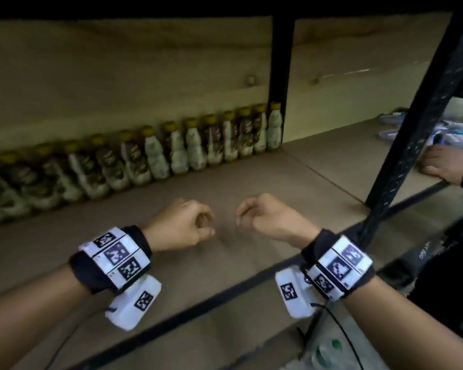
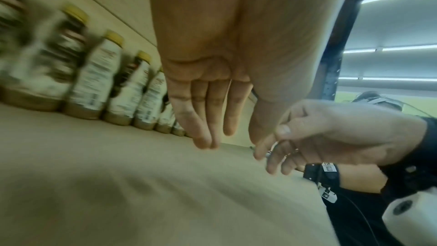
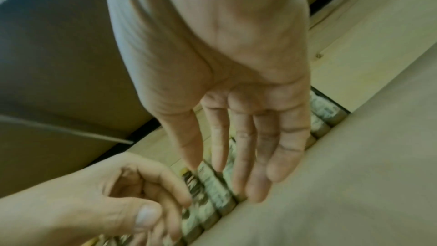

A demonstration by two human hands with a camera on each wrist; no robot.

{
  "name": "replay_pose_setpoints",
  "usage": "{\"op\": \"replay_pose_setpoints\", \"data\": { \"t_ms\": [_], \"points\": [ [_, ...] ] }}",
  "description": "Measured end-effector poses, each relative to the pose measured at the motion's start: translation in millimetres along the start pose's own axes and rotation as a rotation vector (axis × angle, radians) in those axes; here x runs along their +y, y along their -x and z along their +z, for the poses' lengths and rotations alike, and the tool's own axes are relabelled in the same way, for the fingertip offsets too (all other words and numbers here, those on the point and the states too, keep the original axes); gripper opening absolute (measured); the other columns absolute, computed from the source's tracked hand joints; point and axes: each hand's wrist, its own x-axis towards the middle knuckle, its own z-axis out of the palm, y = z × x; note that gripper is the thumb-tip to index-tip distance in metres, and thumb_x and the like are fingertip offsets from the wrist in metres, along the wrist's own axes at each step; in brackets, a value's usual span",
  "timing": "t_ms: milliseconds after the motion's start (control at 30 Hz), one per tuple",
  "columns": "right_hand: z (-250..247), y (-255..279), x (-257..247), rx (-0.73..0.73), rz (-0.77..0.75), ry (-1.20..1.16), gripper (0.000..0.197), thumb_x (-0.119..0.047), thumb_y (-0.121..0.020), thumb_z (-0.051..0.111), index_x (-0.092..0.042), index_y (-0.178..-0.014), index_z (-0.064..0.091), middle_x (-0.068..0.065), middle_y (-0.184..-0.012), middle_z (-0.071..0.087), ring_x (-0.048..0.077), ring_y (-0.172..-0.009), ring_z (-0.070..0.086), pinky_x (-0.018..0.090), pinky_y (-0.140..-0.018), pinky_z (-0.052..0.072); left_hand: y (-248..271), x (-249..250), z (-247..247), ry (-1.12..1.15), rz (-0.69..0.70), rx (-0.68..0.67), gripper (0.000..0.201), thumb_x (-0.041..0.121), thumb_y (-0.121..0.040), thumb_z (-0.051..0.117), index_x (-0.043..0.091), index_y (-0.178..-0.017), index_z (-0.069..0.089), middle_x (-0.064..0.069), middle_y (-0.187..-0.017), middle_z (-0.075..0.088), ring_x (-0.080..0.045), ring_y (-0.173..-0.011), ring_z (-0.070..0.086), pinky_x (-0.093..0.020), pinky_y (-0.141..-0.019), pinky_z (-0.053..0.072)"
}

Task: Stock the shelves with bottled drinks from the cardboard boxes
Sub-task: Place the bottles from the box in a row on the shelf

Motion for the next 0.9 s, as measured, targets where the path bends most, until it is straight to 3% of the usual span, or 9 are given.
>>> {"op": "replay_pose_setpoints", "data": {
  "t_ms": [67,167,267,400,500,567,633,767,900],
  "points": [
    [48.4,30.3,-7.7,-0.08,0.038,-0.08,0.003,-0.011,-0.089,0.066,-0.009,-0.09,0.066,0.006,-0.078,0.067,0.018,-0.067,0.059,0.028,-0.066,0.049,60.6,-15.4,8.3,0.055,-0.039,-0.044,0.021,0.044,-0.084,0.065,0.028,-0.098,0.068,0.014,-0.082,0.068,0.003,-0.075,0.061,-0.021,-0.07,0.05],
    [121.4,70.7,-17.7,-0.073,0.076,-0.188,0.019,-0.012,-0.091,0.066,0.007,-0.092,0.065,0.013,-0.072,0.067,0.021,-0.062,0.06,0.025,-0.06,0.049,153.3,-36.6,28.0,0.194,-0.082,-0.098,0.018,0.039,-0.086,0.065,0.022,-0.079,0.066,0.006,-0.065,0.07,0.003,-0.056,0.062,-0.015,-0.058,0.046],
    [198.3,107.6,-20.4,-0.116,0.134,-0.322,0.014,-0.009,-0.091,0.065,0.005,-0.087,0.065,0.015,-0.069,0.065,0.013,-0.053,0.06,0.015,-0.051,0.046,233.5,-68.1,63.1,0.368,-0.133,-0.158,0.017,0.032,-0.087,0.066,0.017,-0.077,0.065,0.001,-0.06,0.069,-0.003,-0.051,0.065,-0.017,-0.056,0.05],
    [310.6,148.0,10.1,-0.296,0.36,-0.299,0.007,-0.005,-0.093,0.061,0.0,-0.09,0.065,0.014,-0.075,0.065,0.012,-0.061,0.062,0.016,-0.056,0.05,315.6,-122.3,137.0,0.777,-0.349,-0.214,0.01,0.017,-0.088,0.067,0.008,-0.084,0.065,-0.004,-0.066,0.069,-0.017,-0.056,0.066,-0.028,-0.051,0.053],
    [374.6,175.1,44.5,-0.431,0.614,-0.289,0.01,-0.013,-0.092,0.063,-0.005,-0.097,0.067,0.011,-0.085,0.07,0.018,-0.075,0.067,0.027,-0.072,0.056,357.6,-150.2,201.8,1.013,-0.568,-0.216,0.007,0.01,-0.09,0.062,0.006,-0.086,0.065,-0.01,-0.074,0.069,-0.018,-0.06,0.064,-0.024,-0.05,0.051],
    [400.4,185.6,64.2,-0.479,0.777,-0.268,0.012,-0.019,-0.091,0.063,-0.012,-0.099,0.068,0.007,-0.089,0.072,0.022,-0.083,0.07,0.033,-0.077,0.052,380.9,-157.8,243.8,1.099,-0.656,-0.271,0.008,0.01,-0.091,0.06,0.005,-0.088,0.066,-0.011,-0.078,0.07,-0.017,-0.065,0.064,-0.023,-0.052,0.05],
    [419.6,183.4,87.4,-0.475,0.885,-0.252,0.008,-0.02,-0.092,0.061,-0.017,-0.094,0.068,0.006,-0.088,0.073,0.024,-0.087,0.071,0.036,-0.079,0.051,399.0,-165.4,287.8,1.18,-0.748,-0.3,0.008,0.011,-0.091,0.059,0.008,-0.087,0.066,-0.009,-0.08,0.071,-0.015,-0.066,0.065,-0.023,-0.057,0.05],
    [462.7,158.4,157.7,-0.418,0.944,-0.145,0.02,-0.011,-0.096,0.049,-0.015,-0.09,0.068,0.009,-0.092,0.074,0.027,-0.092,0.07,0.041,-0.082,0.049,428.0,-183.3,391.1,1.339,-1.022,-0.216,0.017,0.004,-0.092,0.057,0.01,-0.077,0.062,-0.012,-0.073,0.067,-0.018,-0.059,0.063,-0.024,-0.056,0.052],
    [513.2,152.2,240.7,-0.416,1.105,-0.054,0.018,-0.014,-0.097,0.051,-0.007,-0.103,0.066,0.013,-0.106,0.071,0.028,-0.095,0.068,0.039,-0.078,0.051,451.8,-193.8,485.9,1.419,-1.341,-0.167,0.017,0.004,-0.093,0.058,0.007,-0.077,0.061,-0.017,-0.073,0.063,-0.02,-0.056,0.061,-0.021,-0.051,0.052]
  ]
}}
